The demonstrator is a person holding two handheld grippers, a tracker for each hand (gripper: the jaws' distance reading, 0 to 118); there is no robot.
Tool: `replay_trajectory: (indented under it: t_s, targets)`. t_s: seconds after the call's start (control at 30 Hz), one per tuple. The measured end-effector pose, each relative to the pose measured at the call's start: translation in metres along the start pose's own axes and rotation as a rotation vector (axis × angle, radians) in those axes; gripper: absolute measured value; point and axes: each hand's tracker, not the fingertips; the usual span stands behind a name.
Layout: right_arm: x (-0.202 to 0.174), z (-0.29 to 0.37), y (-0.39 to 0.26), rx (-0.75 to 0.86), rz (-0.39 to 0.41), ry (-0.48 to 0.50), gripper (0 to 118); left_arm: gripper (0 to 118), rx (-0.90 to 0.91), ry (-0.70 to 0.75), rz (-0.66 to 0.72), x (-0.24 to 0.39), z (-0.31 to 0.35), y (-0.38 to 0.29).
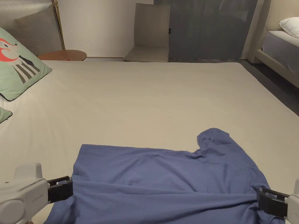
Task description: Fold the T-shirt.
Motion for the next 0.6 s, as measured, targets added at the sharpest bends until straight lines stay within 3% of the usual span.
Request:
replay_trajectory:
  t_s: [0.1, 0.17, 0.2, 0.23, 0.27, 0.3, 0.33, 0.6]
  targets:
    - [-0.003, 0.019, 0.001, 0.125, 0.051, -0.042, 110, 102, 0.085, -0.009, 0.019, 0.001, 0.034, -0.005]
    - [-0.005, 0.039, 0.001, 0.192, 0.05, -0.043, 101, 74, 0.122, -0.038, 0.044, 0.001, 0.055, -0.011]
    - [-0.009, 0.051, 0.003, 0.213, 0.047, -0.03, 89, 55, 0.132, -0.038, 0.048, 0.001, 0.064, -0.014]
    - [-0.01, 0.06, 0.002, 0.23, 0.037, -0.014, 63, 27, 0.141, -0.03, 0.051, 0.001, 0.071, -0.017]
    - [-0.011, 0.067, 0.0, 0.24, 0.024, -0.012, 39, 11, 0.148, -0.025, 0.049, 0.002, 0.078, -0.021]
    - [-0.013, 0.073, -0.001, 0.243, 0.017, -0.016, 16, 3, 0.161, -0.018, 0.039, 0.002, 0.084, -0.025]
    - [-0.016, 0.079, -0.002, 0.251, 0.015, -0.017, 2, 1, 0.176, -0.014, 0.03, 0.003, 0.091, -0.03]
    - [-0.012, 0.093, -0.024, 0.237, -0.012, 0.01, 1, 0, 0.118, -0.047, 0.009, -0.001, 0.106, -0.044]
